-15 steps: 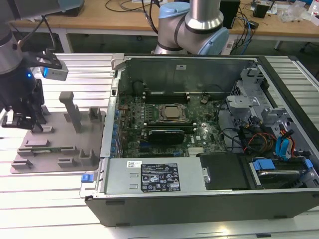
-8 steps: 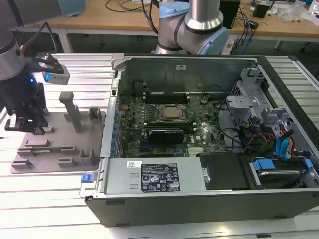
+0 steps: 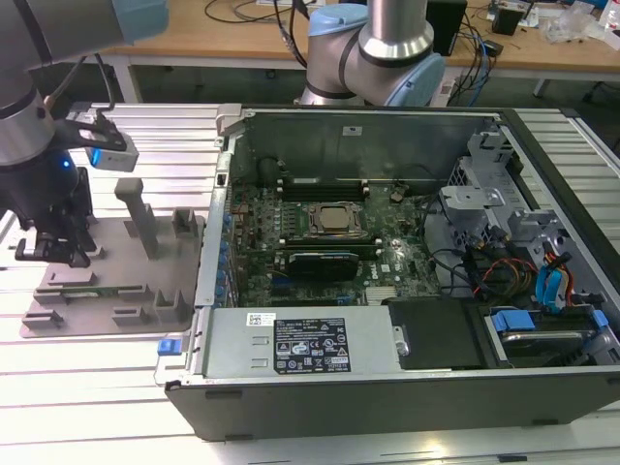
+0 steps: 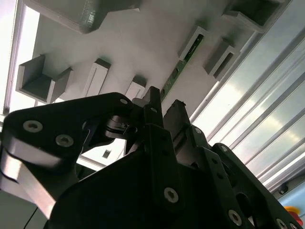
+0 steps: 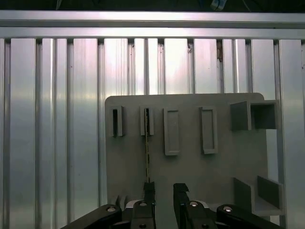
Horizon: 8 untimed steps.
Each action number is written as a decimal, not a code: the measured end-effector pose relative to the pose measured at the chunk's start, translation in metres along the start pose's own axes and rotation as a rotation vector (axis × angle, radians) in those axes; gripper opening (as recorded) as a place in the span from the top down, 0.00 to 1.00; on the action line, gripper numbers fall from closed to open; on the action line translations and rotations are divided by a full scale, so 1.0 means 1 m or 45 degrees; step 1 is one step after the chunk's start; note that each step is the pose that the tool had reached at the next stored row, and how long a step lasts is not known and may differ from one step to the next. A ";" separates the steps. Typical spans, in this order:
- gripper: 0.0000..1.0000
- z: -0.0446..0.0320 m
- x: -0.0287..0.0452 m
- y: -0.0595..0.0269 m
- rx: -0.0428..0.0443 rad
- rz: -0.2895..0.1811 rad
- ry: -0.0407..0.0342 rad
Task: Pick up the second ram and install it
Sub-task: 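Pick up the second ram and move it above second insertion slot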
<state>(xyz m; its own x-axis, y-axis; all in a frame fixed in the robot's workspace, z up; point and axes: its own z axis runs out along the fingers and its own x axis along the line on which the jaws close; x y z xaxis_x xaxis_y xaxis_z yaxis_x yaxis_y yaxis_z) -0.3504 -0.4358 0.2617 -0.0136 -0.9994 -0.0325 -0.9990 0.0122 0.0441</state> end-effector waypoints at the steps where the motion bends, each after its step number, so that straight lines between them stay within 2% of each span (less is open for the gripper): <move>1: 0.72 0.0013 0.0000 -0.0001 0.000 0.000 0.0001; 8: 0.72 0.0126 0.0004 -0.0006 0.000 0.000 0.0000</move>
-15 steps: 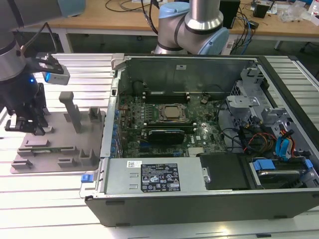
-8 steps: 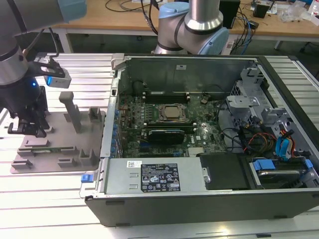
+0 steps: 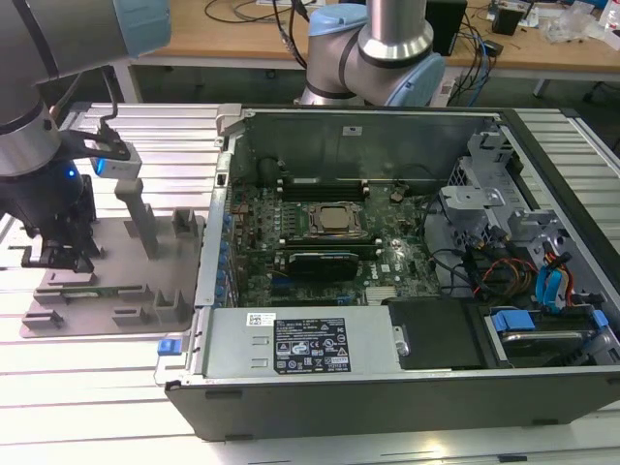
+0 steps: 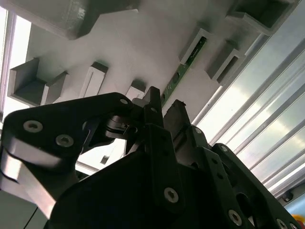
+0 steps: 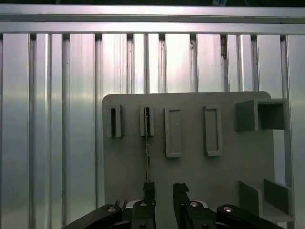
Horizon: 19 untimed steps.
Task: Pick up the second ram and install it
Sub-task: 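Pick up the second ram and move it above second insertion slot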
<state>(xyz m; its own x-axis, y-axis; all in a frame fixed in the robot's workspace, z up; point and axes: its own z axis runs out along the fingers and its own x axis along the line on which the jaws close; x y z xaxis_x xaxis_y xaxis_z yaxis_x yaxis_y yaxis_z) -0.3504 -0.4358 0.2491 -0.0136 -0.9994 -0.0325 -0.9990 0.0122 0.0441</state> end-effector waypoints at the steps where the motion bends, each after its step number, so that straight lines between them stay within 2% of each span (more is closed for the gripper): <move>1: 0.72 0.0017 0.0000 -0.0001 0.000 0.000 0.0000; 9: 0.72 0.0182 0.0009 -0.0008 0.000 0.000 0.0000; 12: 0.72 0.0208 0.0068 -0.0003 0.000 0.000 0.0001; 13: 0.72 0.0225 0.0118 0.0003 0.000 -0.002 0.0001; 15: 0.72 0.0305 0.0151 0.0010 -0.001 -0.036 0.0015; 19: 0.72 0.0418 0.0143 0.0021 -0.001 -0.022 0.0009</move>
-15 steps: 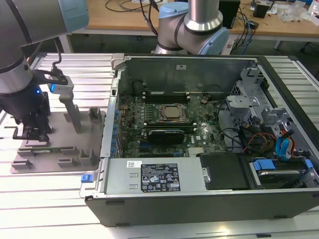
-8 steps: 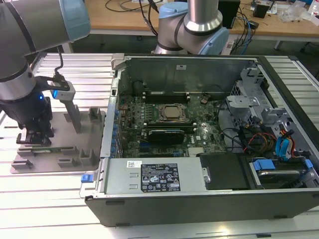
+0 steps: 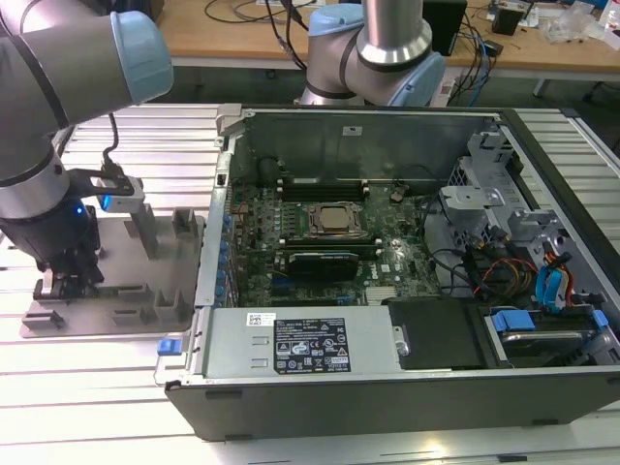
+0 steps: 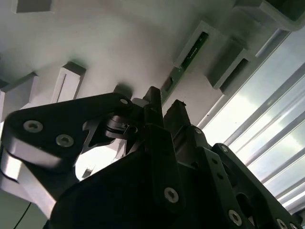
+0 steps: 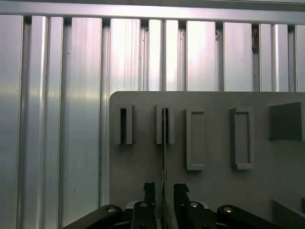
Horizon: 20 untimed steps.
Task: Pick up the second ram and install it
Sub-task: 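Pick up the second ram and move it above second insertion slot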
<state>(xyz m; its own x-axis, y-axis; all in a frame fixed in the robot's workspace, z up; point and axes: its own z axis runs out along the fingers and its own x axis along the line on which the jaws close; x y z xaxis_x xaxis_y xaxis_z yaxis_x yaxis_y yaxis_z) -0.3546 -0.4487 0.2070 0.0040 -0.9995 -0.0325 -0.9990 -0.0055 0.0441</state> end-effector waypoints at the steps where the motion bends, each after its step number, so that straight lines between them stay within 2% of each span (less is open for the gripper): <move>1: 0.72 0.0026 -0.0007 0.0007 0.000 0.012 -0.0006; 3: 0.72 0.0048 -0.0023 0.0035 0.001 0.022 -0.0010; 8: 0.72 0.0075 -0.0022 0.0042 0.001 0.025 -0.0012; 10: 0.87 0.0076 -0.0022 0.0042 0.001 0.025 -0.0011; 11: 0.89 0.0076 -0.0022 0.0042 0.001 0.025 -0.0011; 20: 0.89 0.0081 -0.0022 0.0042 0.001 0.025 -0.0011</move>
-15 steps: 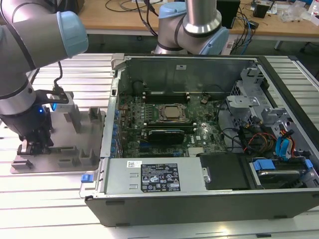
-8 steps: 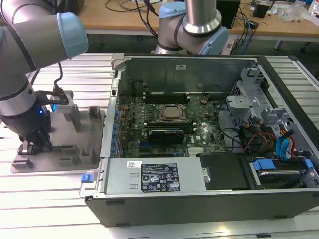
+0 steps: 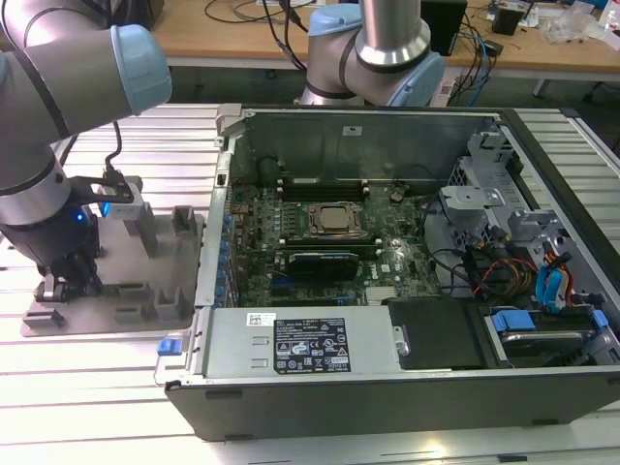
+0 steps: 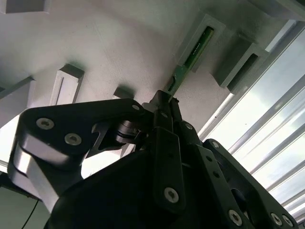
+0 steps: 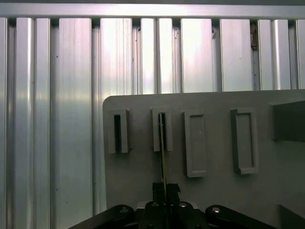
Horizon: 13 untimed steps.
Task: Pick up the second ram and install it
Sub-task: 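Pick up the second ram and move it above second insertion slot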
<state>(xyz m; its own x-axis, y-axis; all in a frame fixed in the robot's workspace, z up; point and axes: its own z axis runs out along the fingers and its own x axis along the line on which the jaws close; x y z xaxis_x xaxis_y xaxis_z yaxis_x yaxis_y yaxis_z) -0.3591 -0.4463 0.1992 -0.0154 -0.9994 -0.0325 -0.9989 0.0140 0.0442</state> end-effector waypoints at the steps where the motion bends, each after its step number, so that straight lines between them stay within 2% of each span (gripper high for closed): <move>1: 0.89 0.0000 0.0000 0.0000 0.000 0.000 0.0000; 3: 0.89 -0.0002 -0.0001 0.0000 0.000 0.000 -0.0003; 9: 0.89 -0.0075 -0.0002 0.0004 0.000 0.000 0.0001; 13: 0.89 -0.0170 -0.0006 0.0008 0.000 0.000 0.0000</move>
<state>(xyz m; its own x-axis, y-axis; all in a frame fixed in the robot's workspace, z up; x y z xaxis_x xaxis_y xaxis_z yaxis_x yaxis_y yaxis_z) -0.3591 -0.4463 0.2163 -0.0155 -0.9994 -0.0325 -0.9989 0.0140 0.0441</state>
